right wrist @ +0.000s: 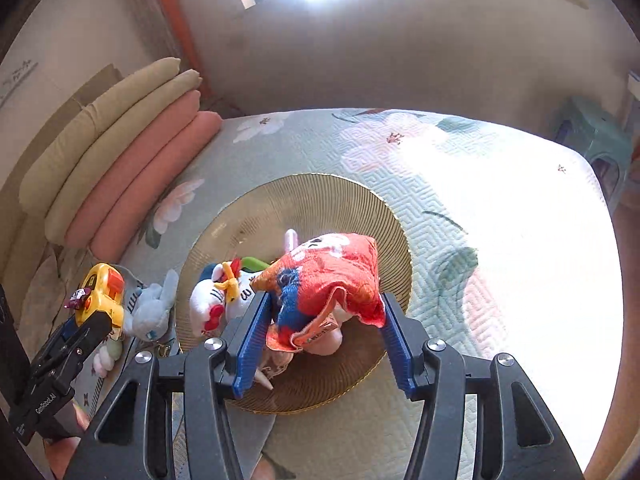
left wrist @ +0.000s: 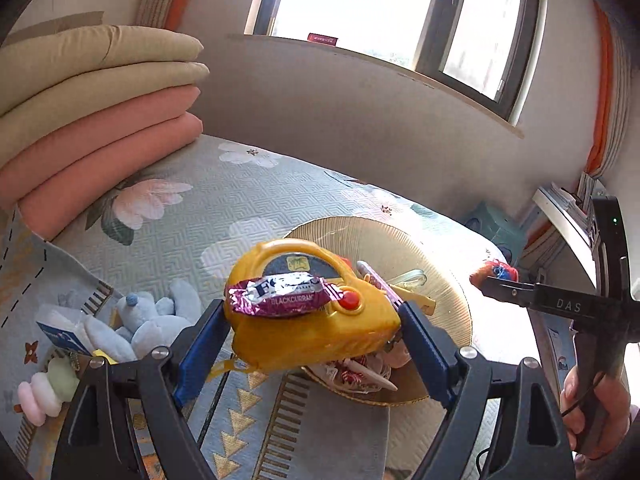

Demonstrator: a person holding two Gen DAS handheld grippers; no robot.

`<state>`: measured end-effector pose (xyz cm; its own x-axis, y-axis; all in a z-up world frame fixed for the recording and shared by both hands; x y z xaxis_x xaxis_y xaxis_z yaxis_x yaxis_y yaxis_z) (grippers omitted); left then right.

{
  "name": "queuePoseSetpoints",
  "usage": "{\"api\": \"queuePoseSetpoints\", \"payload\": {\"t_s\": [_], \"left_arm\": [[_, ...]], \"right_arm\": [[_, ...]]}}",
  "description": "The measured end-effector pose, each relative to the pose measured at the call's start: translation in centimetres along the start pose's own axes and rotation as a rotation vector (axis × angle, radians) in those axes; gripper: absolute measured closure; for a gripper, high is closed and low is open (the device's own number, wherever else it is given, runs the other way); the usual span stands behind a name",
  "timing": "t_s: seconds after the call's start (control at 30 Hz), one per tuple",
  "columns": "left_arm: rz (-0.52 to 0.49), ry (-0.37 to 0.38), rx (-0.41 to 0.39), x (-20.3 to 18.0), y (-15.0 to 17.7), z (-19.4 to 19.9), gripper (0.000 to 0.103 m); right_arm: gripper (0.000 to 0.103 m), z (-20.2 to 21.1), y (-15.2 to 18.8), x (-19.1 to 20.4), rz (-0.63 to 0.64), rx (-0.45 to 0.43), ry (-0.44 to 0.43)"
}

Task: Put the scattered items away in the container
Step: 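Carry the tape measure with the left tool while the right tool carries the snack bag to the basket, then open the left tool to drop the tape measure while the right tool releases the snack bag, then move both open tools back over the rug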

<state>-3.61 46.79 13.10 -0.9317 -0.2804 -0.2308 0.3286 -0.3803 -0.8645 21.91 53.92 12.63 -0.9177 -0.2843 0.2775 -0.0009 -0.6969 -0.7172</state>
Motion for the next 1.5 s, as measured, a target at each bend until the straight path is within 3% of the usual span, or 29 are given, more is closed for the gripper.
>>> {"api": "queuePoseSetpoints", "payload": {"t_s": [0.2,0.43,0.63,0.87,1.1,1.27,1.33,1.5], "left_arm": [[-0.025,0.054,0.048,-2.0,-0.2,-6.3,0.019],[-0.029,0.066,0.117,-2.9,1.1,-10.5,0.019],[0.032,0.061,0.190,-1.7,2.3,-11.8,0.019],[0.087,0.070,0.297,-1.1,2.8,-10.9,0.017],[0.197,0.052,0.205,2.5,1.3,-3.1,0.016],[0.229,-0.067,0.193,8.8,4.0,4.0,0.015],[0.230,-0.137,0.200,12.0,5.5,6.8,0.015],[0.232,-0.266,0.238,21.0,9.0,12.3,0.015]], "right_arm": [[0.048,-3.1,0.4,-1.1,-0.060,0.045,-0.006],[0.048,-5.3,0.4,-1.1,-0.067,0.066,-0.016],[0.048,-6.5,0.3,-0.8,-0.056,0.075,-0.006],[0.047,-4.9,0.8,-0.4,-0.022,0.079,-0.010],[0.046,-1.9,1.6,2.6,0.024,0.082,-0.038],[0.044,-0.6,3.1,7.6,0.090,0.109,-0.108],[0.038,-0.3,4.0,10.1,0.134,0.126,-0.141],[0.037,-0.2,7.1,17.2,0.273,0.189,-0.258]]}}
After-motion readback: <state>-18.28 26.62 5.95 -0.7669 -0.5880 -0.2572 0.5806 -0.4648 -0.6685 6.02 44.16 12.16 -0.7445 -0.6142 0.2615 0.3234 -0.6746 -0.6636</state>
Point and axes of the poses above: each gripper's, at about its wrist camera, not at the fingertips, and z roughly against the way its jaws point, x to its left, y to its underside, the point moved 4 cm from there along -z, roughly the way its jaws point, and after that the axes turned 13 degrees about -x, right-handed, at the moved point
